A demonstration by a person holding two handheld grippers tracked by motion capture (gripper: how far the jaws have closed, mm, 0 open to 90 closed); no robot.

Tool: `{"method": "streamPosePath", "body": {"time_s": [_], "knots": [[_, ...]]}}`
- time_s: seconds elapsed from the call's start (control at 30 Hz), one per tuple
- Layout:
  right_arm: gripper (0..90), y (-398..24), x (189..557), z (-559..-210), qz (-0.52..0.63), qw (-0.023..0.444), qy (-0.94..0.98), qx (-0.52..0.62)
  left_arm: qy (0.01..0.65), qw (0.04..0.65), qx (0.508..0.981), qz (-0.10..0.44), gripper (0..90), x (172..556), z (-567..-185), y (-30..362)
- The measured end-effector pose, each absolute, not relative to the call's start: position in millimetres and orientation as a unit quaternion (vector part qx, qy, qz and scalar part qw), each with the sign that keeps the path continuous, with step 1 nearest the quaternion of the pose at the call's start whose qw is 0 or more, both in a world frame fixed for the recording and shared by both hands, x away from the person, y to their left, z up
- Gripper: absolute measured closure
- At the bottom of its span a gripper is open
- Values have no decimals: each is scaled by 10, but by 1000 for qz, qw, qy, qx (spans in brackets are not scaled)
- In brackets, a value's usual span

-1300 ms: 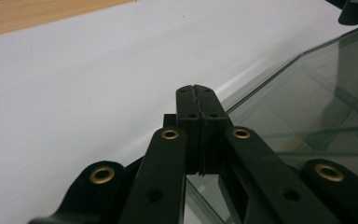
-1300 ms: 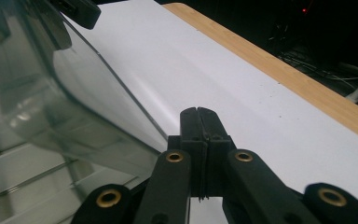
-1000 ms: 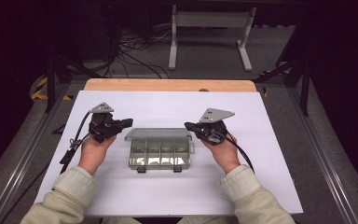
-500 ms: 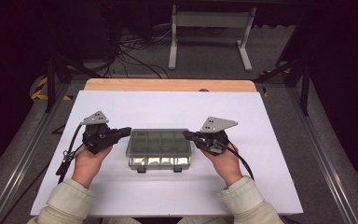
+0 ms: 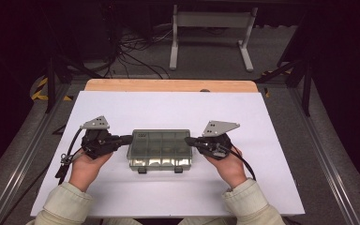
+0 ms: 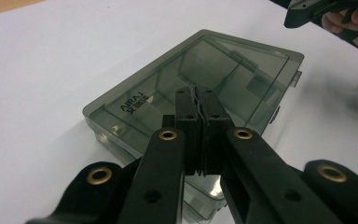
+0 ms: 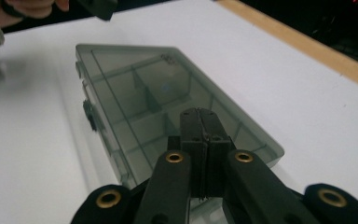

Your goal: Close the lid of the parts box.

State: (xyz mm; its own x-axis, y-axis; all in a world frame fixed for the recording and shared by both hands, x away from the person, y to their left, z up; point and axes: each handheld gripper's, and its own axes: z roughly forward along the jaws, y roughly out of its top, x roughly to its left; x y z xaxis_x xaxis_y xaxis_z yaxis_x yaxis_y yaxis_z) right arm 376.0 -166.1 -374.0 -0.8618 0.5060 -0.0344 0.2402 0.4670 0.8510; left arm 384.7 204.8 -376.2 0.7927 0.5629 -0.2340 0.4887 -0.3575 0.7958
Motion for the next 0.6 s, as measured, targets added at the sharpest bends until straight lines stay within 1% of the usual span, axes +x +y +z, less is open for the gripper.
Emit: {"method": "streamPosePath", "body": {"time_s": [0.17, 0.23, 0.33, 0.4, 0.5, 0.6], "knots": [[900, -1648, 3755, -3743, 441, 133, 860, 220, 322, 455, 830, 17, 880, 3851, -3738, 2071], [900, -1627, 3755, -3742, 425, 121, 870, 217, 320, 434, 842, 5, 881, 3856, -3750, 2050], [900, -1598, 3752, -3753, 407, 108, 882, 210, 313, 418, 853, 2, 881, 3857, -3763, 2013], [900, -1576, 3742, -3770, 394, 109, 889, 206, 313, 416, 854, 0, 881, 3854, -3767, 1998], [900, -1547, 3745, -3805, 379, 102, 897, 203, 302, 385, 872, -2, 882, 3852, -3789, 1932], [900, -1533, 3745, -3825, 371, 97, 901, 200, 298, 373, 879, -4, 882, 3857, -3812, 1904]]}}
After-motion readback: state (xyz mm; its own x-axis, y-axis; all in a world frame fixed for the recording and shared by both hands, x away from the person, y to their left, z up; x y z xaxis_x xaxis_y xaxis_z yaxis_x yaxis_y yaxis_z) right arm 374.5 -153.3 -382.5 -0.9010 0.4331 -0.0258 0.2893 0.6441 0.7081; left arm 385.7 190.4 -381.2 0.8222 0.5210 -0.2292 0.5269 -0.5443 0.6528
